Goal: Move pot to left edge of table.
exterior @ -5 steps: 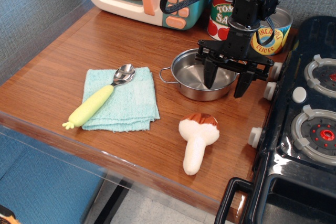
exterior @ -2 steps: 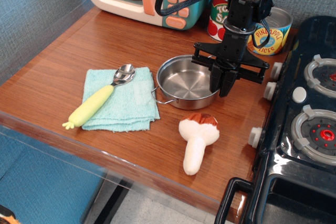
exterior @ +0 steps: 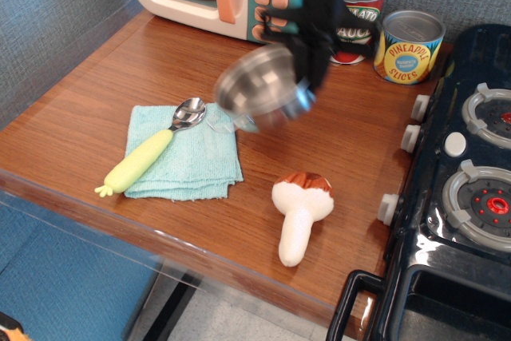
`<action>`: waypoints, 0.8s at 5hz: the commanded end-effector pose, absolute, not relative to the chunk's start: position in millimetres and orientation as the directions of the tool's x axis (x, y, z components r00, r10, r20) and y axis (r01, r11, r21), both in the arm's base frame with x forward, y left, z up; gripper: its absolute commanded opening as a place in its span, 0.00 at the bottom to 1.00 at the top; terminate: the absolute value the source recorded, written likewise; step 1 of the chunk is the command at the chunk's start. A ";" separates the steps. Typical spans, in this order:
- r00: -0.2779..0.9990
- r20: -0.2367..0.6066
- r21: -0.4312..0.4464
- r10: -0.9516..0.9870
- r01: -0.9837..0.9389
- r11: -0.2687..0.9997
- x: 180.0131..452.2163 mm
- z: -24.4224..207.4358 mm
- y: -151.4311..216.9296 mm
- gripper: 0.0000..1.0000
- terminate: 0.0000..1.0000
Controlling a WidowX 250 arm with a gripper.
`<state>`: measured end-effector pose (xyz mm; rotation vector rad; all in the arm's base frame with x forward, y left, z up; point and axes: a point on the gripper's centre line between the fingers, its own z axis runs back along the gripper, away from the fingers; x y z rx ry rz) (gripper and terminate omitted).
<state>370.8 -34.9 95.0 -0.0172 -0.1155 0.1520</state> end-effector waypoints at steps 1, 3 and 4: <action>0.951 0.171 -0.009 0.257 -0.260 0.966 363.4 123.8 54.5 0.00 0.00; 0.921 0.167 0.026 0.353 -0.362 0.932 371.0 97.0 115.9 0.00 0.00; 0.897 0.195 0.050 0.397 -0.413 0.909 377.6 90.4 137.7 0.00 0.00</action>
